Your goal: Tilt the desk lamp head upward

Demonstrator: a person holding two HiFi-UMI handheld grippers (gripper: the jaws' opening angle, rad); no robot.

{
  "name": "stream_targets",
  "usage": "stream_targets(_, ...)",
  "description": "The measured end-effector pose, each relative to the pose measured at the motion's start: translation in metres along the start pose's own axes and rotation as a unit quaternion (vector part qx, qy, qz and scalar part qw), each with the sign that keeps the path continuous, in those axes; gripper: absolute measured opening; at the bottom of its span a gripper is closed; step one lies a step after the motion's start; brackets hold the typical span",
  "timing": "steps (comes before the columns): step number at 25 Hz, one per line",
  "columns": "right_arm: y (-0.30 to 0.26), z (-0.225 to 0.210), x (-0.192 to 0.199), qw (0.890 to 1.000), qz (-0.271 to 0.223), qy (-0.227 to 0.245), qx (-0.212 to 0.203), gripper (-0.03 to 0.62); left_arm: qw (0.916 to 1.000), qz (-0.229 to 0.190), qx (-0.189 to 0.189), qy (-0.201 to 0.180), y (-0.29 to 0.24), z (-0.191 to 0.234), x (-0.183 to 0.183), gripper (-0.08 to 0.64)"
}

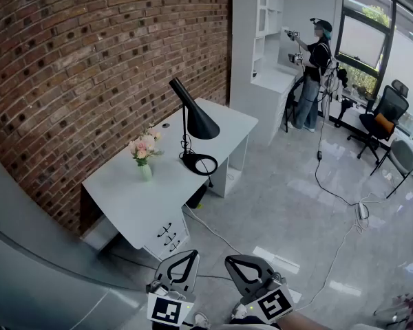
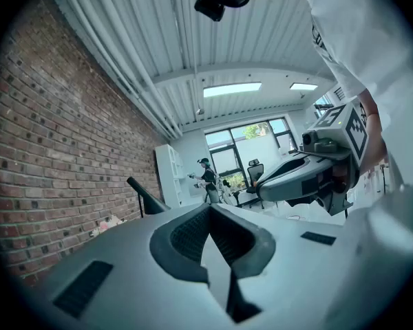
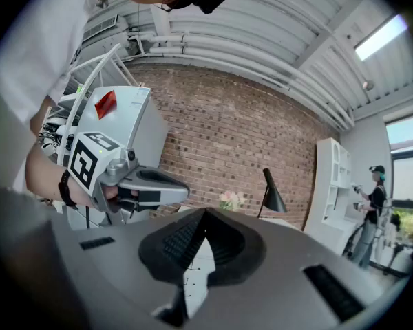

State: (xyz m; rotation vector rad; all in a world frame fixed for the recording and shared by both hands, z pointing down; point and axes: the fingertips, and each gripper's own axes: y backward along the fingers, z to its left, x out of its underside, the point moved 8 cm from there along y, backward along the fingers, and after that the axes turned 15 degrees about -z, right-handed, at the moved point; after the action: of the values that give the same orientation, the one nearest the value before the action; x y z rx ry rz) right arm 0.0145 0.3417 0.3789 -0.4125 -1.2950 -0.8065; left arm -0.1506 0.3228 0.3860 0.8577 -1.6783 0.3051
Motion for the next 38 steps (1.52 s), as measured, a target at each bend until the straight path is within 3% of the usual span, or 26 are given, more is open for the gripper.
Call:
stream_targets(7,-0.01,0.016,-0.002,1.0,0.002,0.0,0.009,0.015,1.0,-0.005,0.003,0.004,0.015,0.012,0.001,0.008)
stream_targets(22,-0.013,0.039,-0.001,0.997,0.016,0.006,0.069,0.017,0.9986,-0.018,0.04,0.03,0.034,0.022,0.016,0.008)
stream_targets(31,-0.022,-0.023,0.021,0.997,0.013,0.002,0.074,0.016,0.9989,-0.014,0.033,0.031,-0.024,0.028,0.034,0.008)
stream_targets(38,-0.034,-0.095,0.04,0.999,-0.005,0.005,0.046,0.017,0.9998,-0.013,0.011,0.006,-0.093,0.034,0.046,0.008)
